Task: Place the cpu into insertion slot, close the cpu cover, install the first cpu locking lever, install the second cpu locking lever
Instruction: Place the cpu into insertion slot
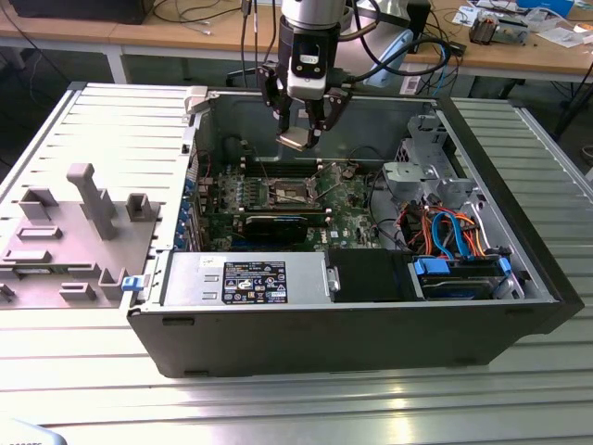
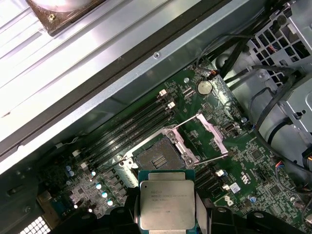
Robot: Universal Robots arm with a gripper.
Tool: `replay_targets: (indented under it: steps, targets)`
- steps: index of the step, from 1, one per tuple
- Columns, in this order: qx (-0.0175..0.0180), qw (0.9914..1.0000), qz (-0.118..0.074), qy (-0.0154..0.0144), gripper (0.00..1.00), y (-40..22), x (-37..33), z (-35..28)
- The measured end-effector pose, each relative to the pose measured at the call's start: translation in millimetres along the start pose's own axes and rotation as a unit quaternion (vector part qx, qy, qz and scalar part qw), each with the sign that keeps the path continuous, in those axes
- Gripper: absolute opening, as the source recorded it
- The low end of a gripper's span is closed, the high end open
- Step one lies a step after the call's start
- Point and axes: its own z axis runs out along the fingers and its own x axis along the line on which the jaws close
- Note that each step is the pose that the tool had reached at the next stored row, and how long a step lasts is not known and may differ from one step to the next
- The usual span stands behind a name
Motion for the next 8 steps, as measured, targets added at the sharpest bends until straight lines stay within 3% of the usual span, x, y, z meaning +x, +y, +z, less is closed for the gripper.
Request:
replay_targets:
  steps: [8]
  targets:
    - [-0.0001,0.99999,0.005,0.0000,0.55,0.0,0.0,0.2]
